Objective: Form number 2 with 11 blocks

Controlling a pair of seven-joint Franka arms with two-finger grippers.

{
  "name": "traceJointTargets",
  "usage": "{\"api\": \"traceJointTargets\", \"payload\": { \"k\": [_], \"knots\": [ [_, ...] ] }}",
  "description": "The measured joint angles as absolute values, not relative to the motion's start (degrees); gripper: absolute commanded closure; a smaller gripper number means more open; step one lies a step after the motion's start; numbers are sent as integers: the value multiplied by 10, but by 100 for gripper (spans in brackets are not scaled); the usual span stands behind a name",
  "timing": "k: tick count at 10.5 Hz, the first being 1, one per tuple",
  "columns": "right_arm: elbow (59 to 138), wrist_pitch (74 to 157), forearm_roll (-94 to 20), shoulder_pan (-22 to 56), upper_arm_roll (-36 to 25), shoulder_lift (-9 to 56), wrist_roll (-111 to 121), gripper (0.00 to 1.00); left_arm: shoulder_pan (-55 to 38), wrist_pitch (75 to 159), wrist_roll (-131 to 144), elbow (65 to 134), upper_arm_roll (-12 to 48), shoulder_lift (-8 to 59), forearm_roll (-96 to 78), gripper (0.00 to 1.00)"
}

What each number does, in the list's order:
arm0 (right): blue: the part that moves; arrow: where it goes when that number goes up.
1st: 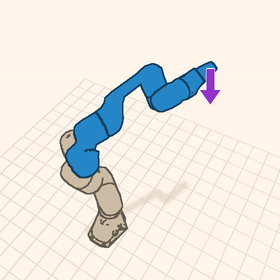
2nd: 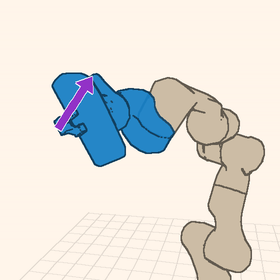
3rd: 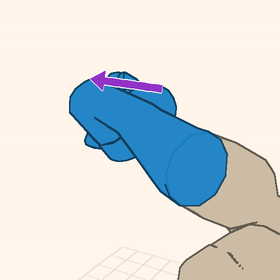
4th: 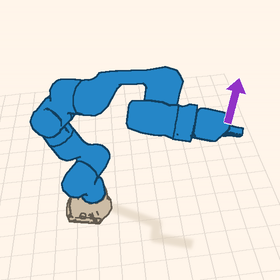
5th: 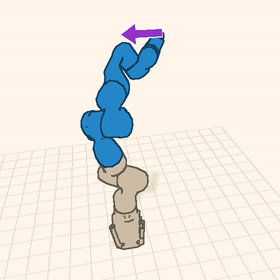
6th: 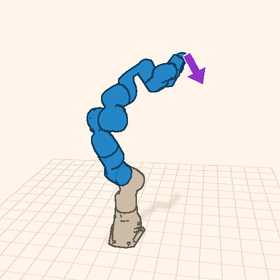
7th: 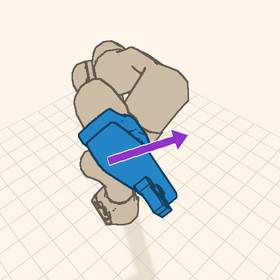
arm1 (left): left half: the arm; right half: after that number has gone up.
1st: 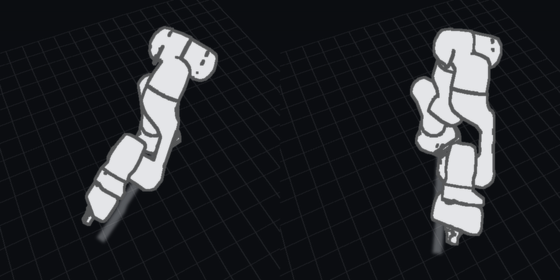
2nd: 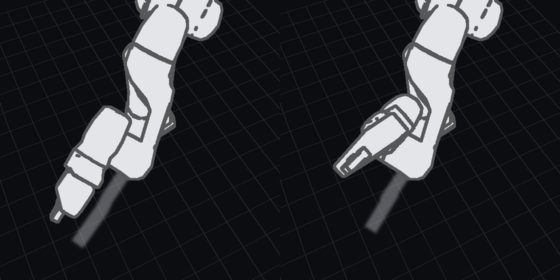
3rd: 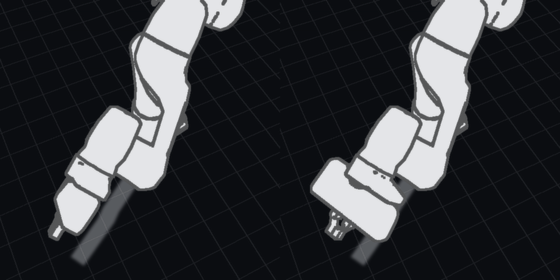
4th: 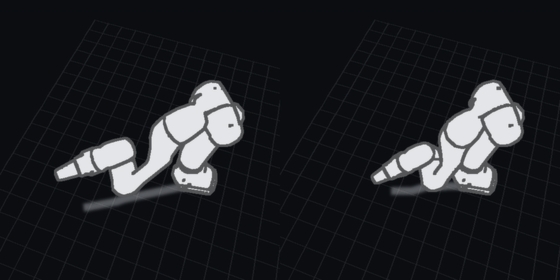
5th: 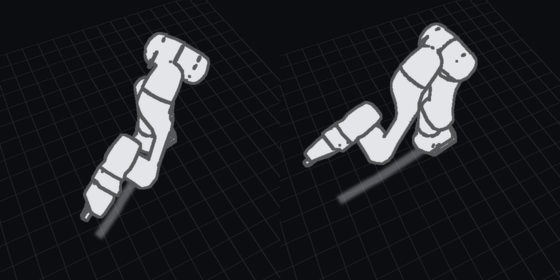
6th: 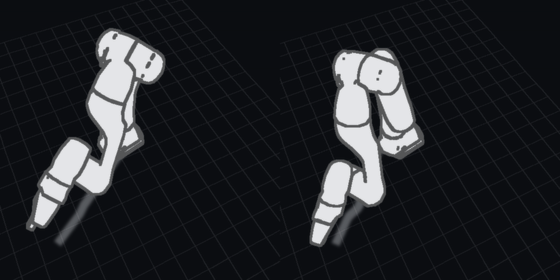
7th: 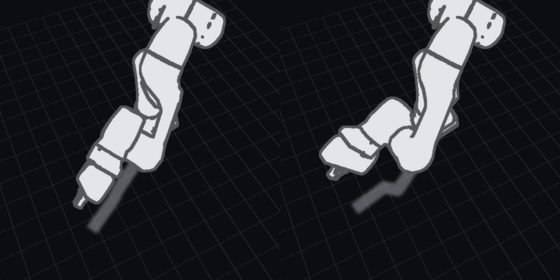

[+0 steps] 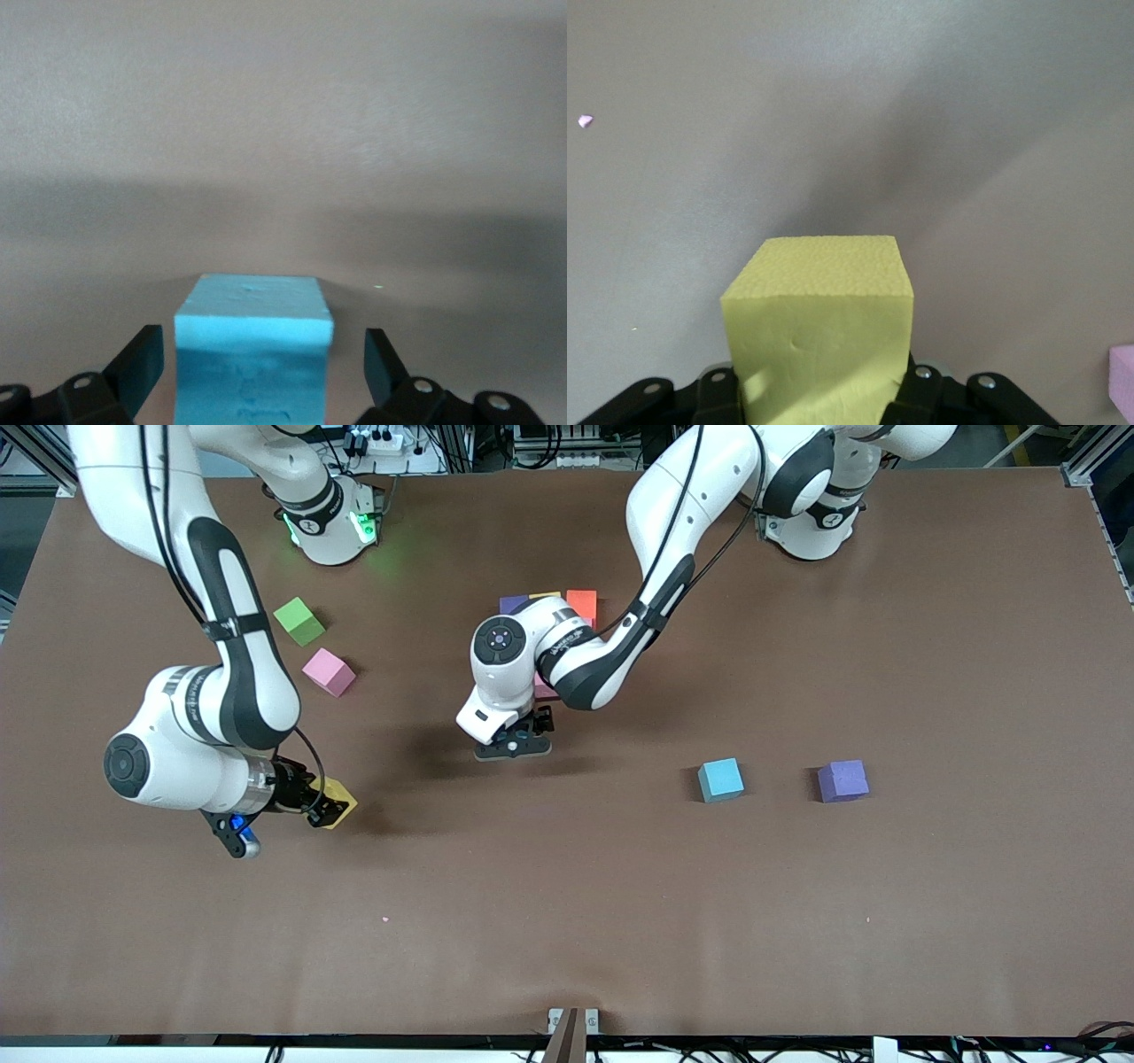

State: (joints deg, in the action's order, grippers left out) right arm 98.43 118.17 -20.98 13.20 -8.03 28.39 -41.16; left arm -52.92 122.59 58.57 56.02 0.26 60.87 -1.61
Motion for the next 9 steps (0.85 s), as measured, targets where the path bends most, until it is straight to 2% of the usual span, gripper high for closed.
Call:
{"api": "traceJointTargets", "payload": {
  "k": [2, 4, 6, 9],
  "knots": [
    [984, 1174, -200, 96, -40, 274, -430, 78, -530, 1205, 586, 547, -11, 568, -16, 0],
    [979, 1174, -199, 100, -29, 273, -469, 78, -511, 1133, 586, 546, -34, 503, -16, 0],
    [968, 1174, -198, 124, -23, 272, -523, 78, -458, 1068, 583, 553, -30, 457, -17, 0],
    [964, 1177, -196, 194, -26, 273, -622, 78, -410, 975, 535, 583, -31, 424, -17, 0]
  ]
}}
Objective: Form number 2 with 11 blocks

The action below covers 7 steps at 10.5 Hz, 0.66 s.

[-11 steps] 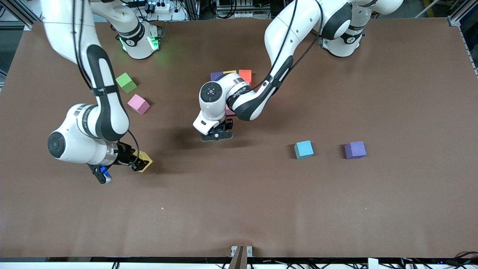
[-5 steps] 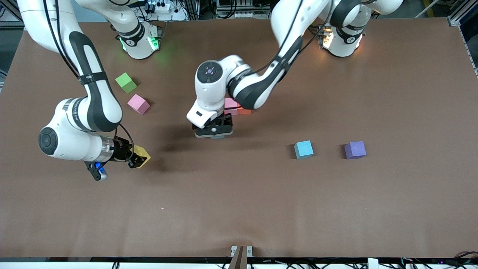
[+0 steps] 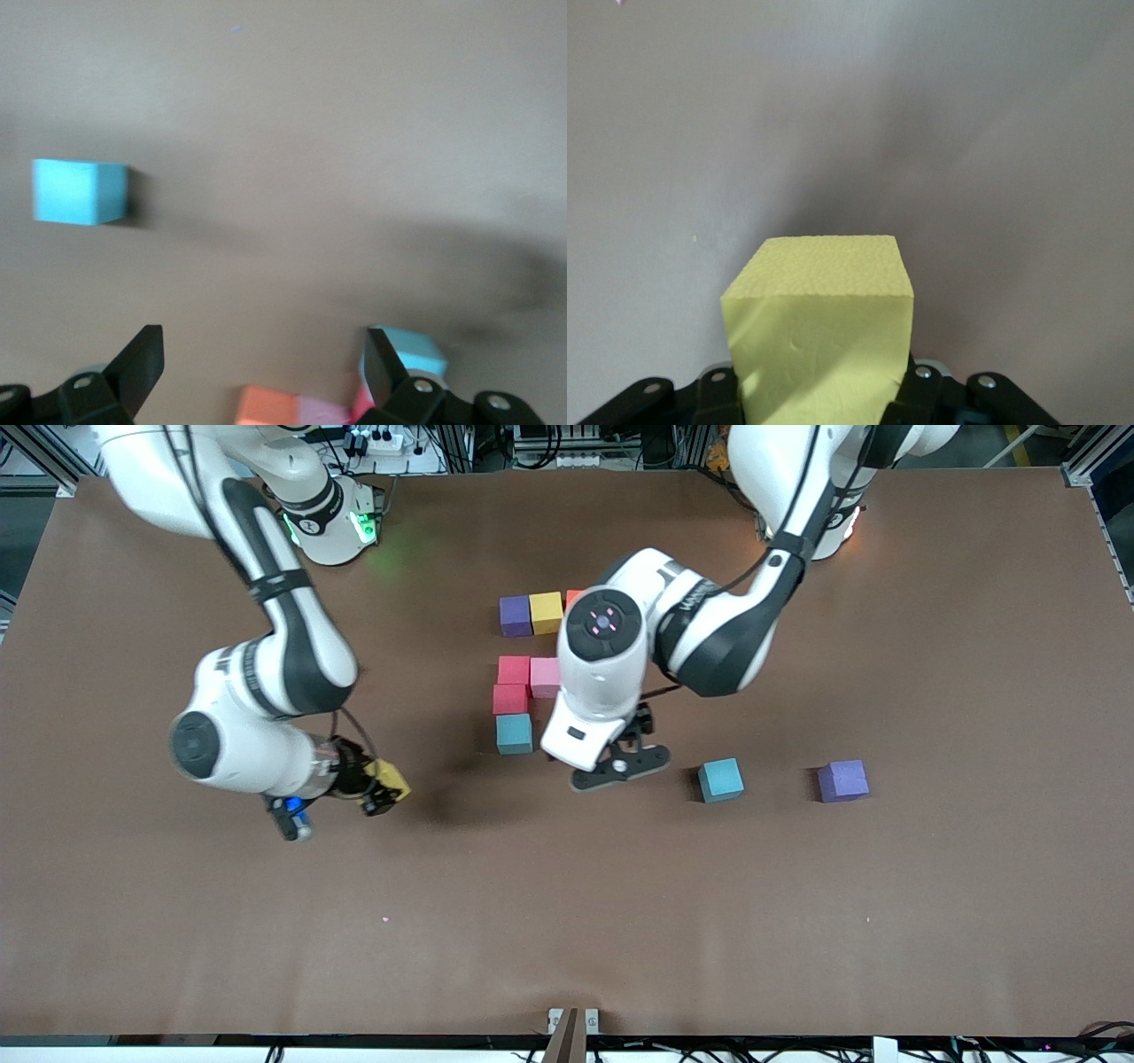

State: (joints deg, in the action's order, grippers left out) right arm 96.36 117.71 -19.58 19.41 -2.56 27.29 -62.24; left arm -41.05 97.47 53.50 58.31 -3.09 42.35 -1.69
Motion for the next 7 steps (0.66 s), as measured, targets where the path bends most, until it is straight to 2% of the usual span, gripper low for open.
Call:
{"api": "traceJointTargets", "payload": {
  "k": [3, 7],
  "knots": [
    [964, 1199, -193, 263, -39, 280, -714, 78, -311, 994, 486, 702, 7, 344, -17, 0],
    [953, 1240, -192, 390, -81, 323, -846, 78, -149, 1165, 401, 975, 94, 222, -16, 0]
  ]
}}
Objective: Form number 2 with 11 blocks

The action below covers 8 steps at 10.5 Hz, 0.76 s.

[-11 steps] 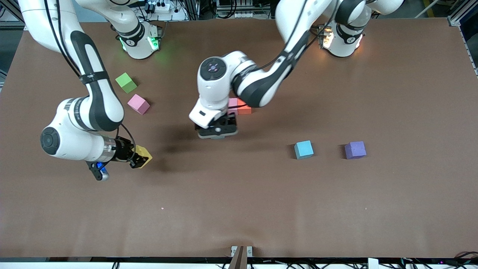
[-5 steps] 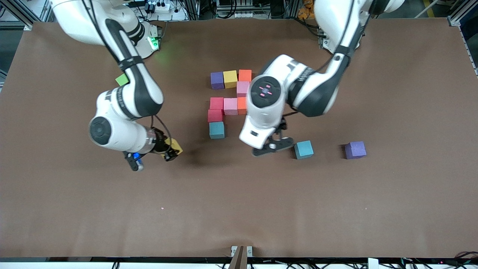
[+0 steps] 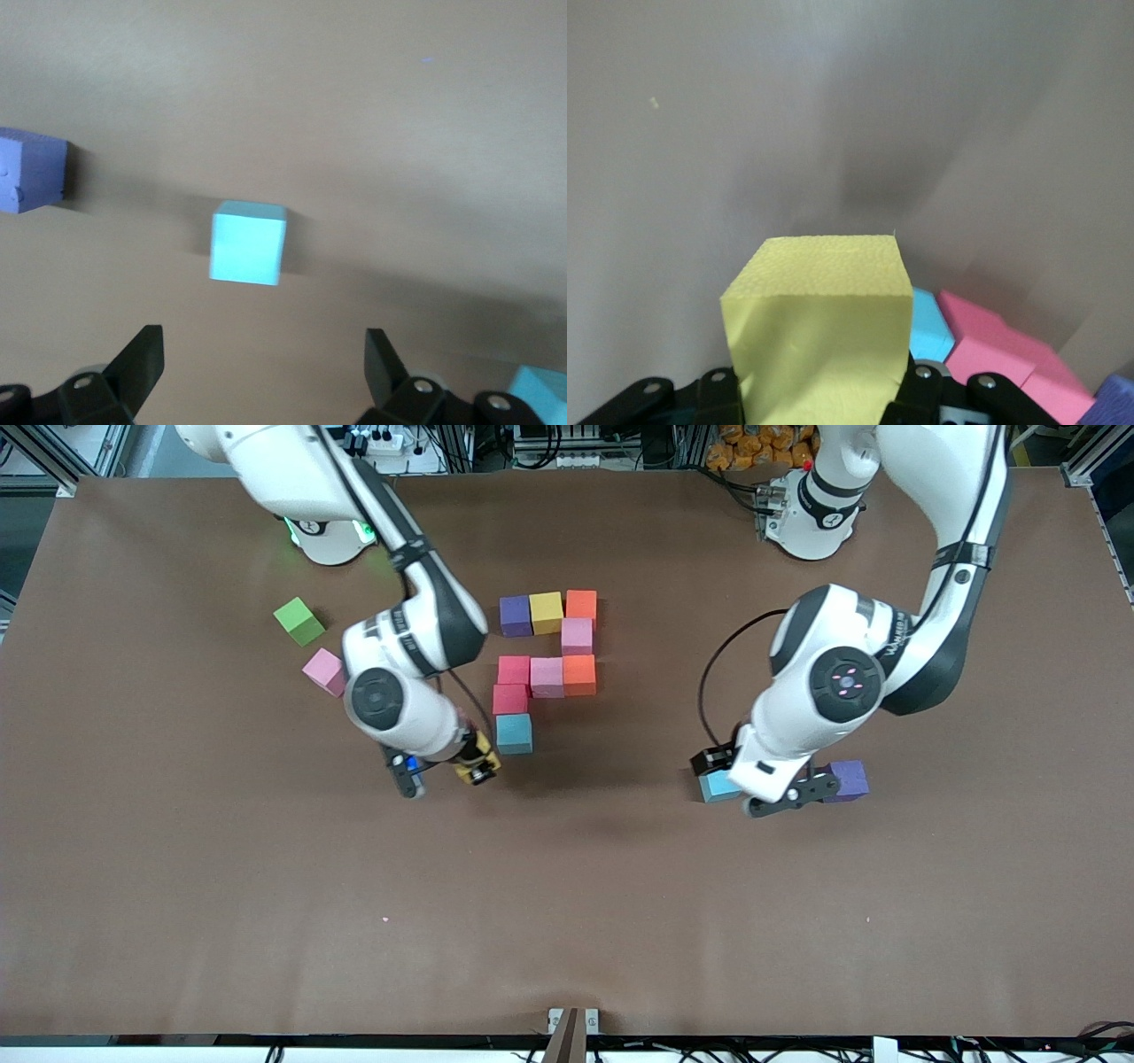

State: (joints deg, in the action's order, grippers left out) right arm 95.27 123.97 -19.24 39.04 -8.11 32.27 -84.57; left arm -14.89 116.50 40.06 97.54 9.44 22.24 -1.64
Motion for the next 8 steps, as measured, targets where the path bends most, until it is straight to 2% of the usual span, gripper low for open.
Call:
{"api": "traceJointTargets", "payload": {
  "k": [1, 3, 8],
  "knots": [
    [941, 1244, -192, 415, -91, 339, -873, 78, -143, 1198, 400, 1021, 97, 208, -16, 0],
    [913, 1248, -192, 445, -104, 363, -911, 78, -145, 1229, 400, 1058, 102, 211, -16, 0],
    [890, 1247, -192, 491, -106, 368, -987, 78, -143, 1277, 401, 1059, 99, 275, -11, 0]
  ]
}}
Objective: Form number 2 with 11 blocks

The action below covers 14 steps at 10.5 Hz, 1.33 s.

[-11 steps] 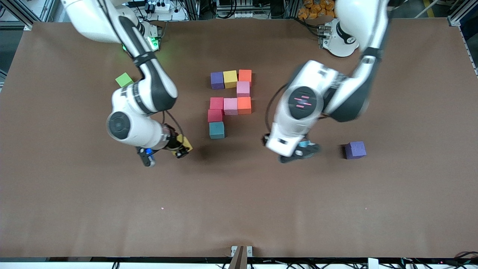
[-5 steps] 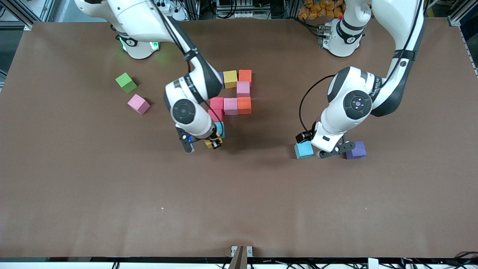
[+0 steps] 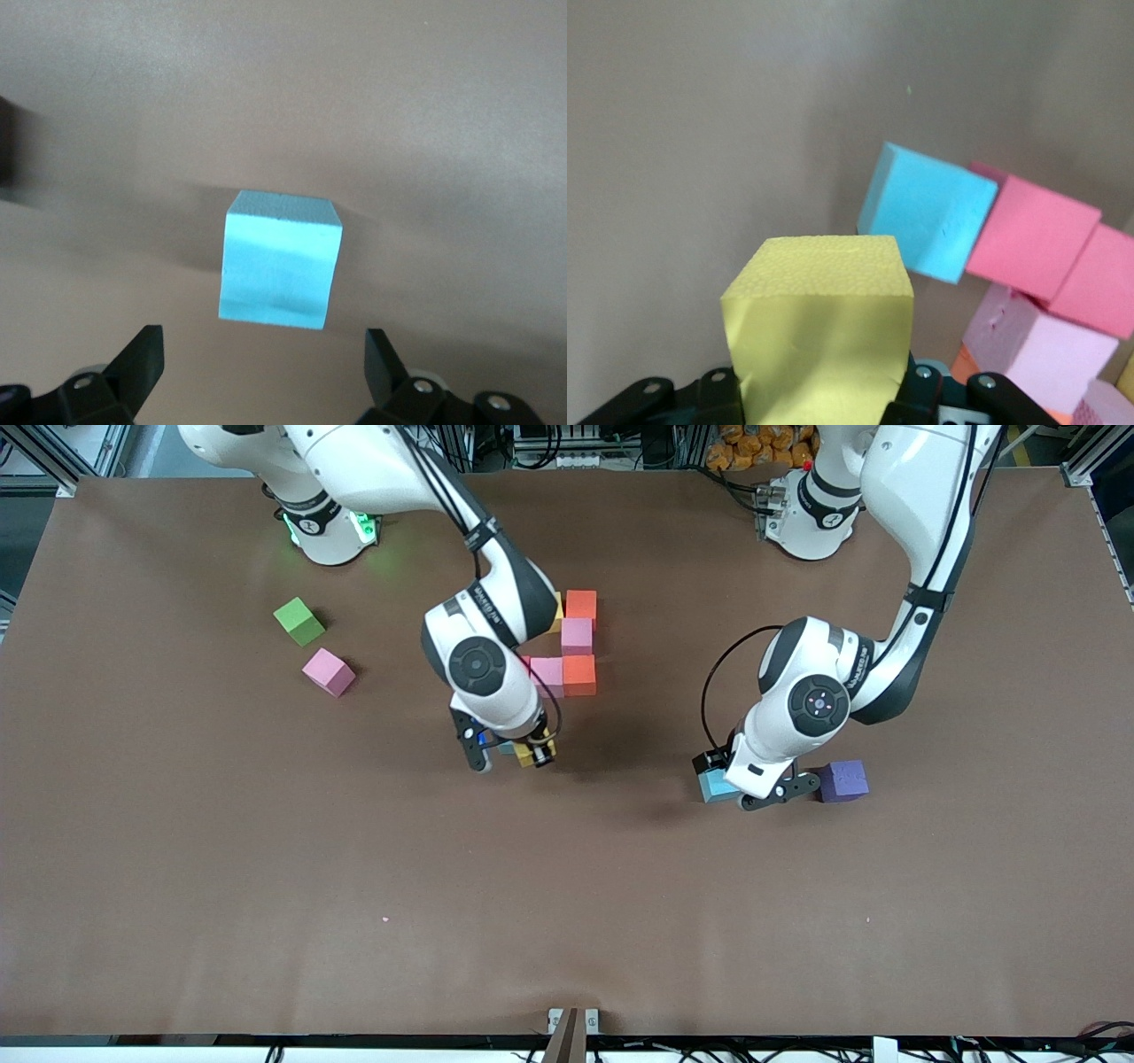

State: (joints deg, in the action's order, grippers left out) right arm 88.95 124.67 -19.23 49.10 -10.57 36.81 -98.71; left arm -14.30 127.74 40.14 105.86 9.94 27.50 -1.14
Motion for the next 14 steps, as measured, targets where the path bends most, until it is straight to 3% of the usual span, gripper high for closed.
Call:
{"api": "traceJointTargets", "payload": {
  "k": [11, 12, 14],
  "knots": [
    [912, 1294, -192, 525, -109, 413, -1077, 78, -147, 1301, 401, 1031, 99, 341, 8, 0],
    [919, 1304, -192, 525, -110, 413, -1085, 78, -147, 1303, 401, 1031, 99, 345, 13, 5],
    [930, 1316, -192, 525, -111, 413, -1090, 78, -147, 1303, 401, 1031, 100, 352, 28, 42]
  ]
}}
